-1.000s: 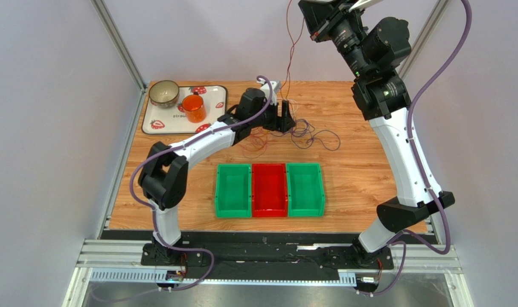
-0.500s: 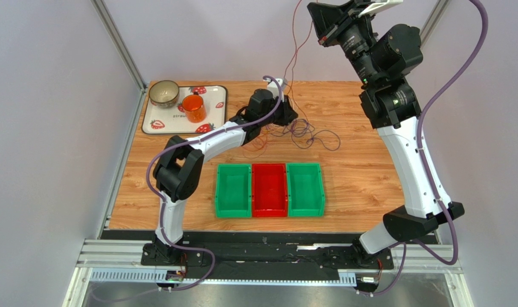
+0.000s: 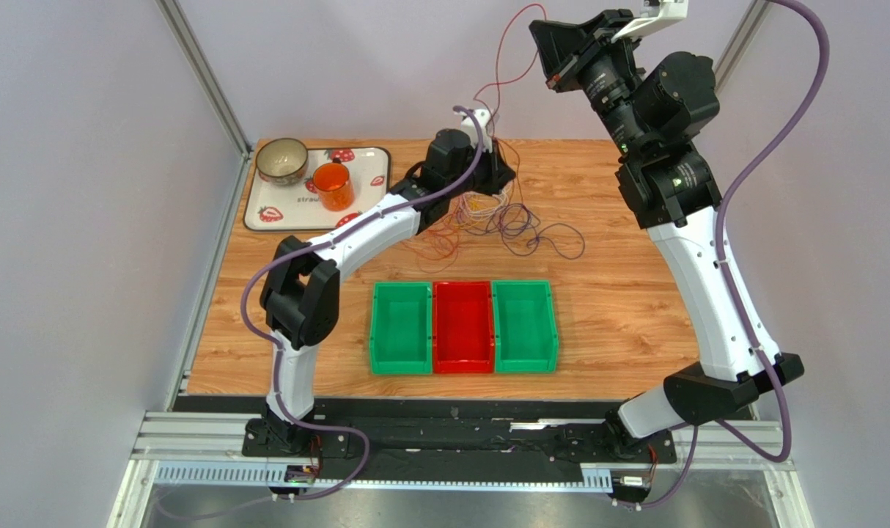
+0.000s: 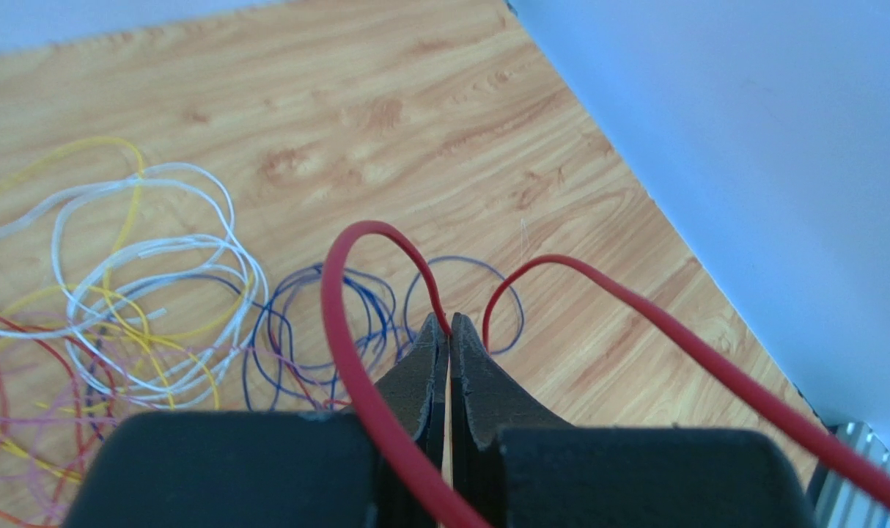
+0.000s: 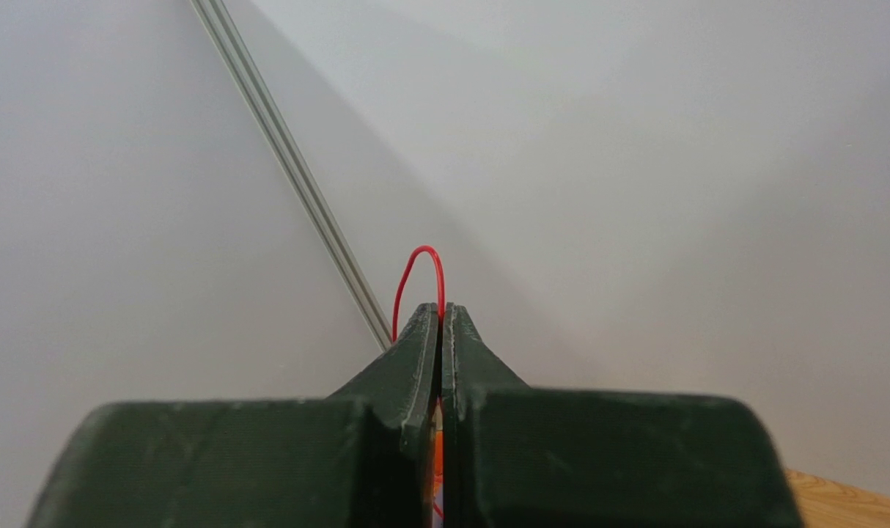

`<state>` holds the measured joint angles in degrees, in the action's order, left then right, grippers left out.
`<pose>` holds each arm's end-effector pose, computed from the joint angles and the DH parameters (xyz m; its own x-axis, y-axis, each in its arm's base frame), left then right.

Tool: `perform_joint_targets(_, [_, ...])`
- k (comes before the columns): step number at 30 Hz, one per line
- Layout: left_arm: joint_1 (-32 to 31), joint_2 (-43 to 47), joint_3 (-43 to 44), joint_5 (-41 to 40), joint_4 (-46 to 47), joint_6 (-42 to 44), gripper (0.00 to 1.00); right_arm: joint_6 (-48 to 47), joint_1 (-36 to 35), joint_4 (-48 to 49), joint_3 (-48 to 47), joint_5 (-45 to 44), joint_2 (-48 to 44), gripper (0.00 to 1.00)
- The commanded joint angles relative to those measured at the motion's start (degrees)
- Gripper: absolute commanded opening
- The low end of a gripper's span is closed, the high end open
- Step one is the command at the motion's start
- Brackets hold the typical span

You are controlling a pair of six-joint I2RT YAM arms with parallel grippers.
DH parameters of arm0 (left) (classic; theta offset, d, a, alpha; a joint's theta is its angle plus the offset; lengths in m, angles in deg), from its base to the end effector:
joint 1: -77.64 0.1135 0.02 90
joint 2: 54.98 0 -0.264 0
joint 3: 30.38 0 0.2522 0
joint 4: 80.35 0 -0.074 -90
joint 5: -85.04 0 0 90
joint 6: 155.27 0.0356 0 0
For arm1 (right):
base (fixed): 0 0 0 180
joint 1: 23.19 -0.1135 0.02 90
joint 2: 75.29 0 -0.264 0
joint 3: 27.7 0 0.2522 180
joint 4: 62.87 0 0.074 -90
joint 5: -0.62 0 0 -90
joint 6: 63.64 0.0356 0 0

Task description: Untangle the cables

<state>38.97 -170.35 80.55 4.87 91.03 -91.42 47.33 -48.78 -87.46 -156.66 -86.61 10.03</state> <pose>0.3794 -0.3114 0.3079 -0.4869 -0.1665 -0.8574 0.5914 0.6595 -0.4640 0.2559 0.1244 0.5864 0.1057 0.4470 -0.8883 -0.5467 0.7723 0.3236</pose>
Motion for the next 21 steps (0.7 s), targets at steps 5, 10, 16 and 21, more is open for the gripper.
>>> perform_joint_targets(5, [-0.6, 10.5, 13.5, -2.5, -11.4, 7.3, 0.0, -0.1, -0.1, 2.9, 2.3, -2.2, -4.0, 0.0])
perform_joint_targets(10, [-0.5, 12.5, 14.5, -1.3, -15.9, 7.5, 0.0, 0.3, -0.2, 3.4, 4.2, -2.7, -5.0, 0.0])
perform_joint_targets(16, [-0.5, 16.6, 12.8, -0.9, -19.0, 8.4, 0.0, 0.7, -0.2, 4.0, 6.6, -2.8, -6.3, 0.0])
perform_joint_targets(21, [-0.5, 19.7, 12.2, 0.5, -23.5, 8.1, 0.0, 1.7, -0.2, 4.1, 9.1, -2.8, -7.4, 0.0])
